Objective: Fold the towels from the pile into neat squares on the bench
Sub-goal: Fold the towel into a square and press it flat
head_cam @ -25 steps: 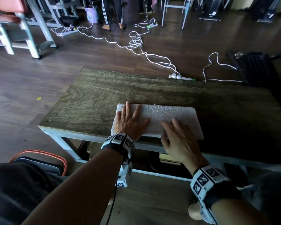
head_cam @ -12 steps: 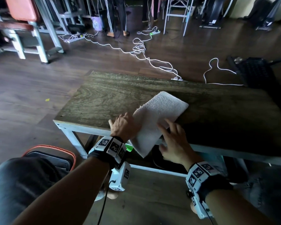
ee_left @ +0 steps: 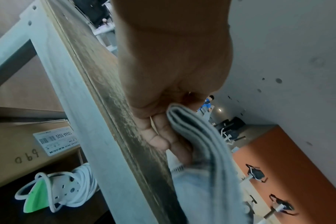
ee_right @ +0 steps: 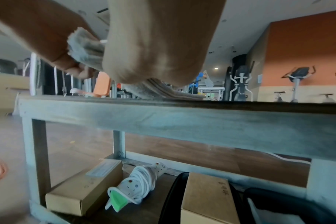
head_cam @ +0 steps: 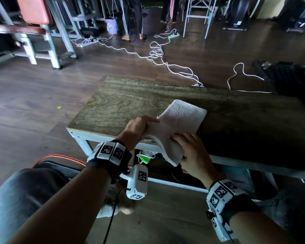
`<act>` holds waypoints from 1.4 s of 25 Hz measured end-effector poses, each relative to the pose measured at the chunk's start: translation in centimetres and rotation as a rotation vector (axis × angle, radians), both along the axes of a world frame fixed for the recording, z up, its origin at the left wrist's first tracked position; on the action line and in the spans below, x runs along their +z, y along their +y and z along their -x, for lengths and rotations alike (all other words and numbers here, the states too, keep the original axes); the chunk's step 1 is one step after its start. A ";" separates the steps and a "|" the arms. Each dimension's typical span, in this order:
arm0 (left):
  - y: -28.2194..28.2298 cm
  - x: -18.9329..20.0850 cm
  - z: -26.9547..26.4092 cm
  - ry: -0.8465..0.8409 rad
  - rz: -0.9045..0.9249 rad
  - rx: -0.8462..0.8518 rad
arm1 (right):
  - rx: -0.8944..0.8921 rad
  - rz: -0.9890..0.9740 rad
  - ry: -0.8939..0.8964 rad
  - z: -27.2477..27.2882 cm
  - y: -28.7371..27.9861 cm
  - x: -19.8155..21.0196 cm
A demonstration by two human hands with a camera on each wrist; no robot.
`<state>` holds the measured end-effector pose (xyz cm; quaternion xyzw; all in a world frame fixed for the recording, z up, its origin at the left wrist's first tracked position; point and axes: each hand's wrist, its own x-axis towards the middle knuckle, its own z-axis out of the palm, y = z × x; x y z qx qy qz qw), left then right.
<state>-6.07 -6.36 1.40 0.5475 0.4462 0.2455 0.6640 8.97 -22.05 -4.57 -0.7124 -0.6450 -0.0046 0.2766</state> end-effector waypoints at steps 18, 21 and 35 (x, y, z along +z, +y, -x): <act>3.3 -3.1 -7.0 0.483 -0.508 -0.158 | -0.498 0.158 0.937 -7.7 5.1 1.6; 3.2 -4.3 -7.0 0.460 -0.530 -0.111 | -0.503 0.204 0.913 -8.0 5.0 1.3; 2.7 -3.9 -9.3 0.740 -0.606 -0.116 | -0.692 0.057 0.912 -8.8 5.6 0.5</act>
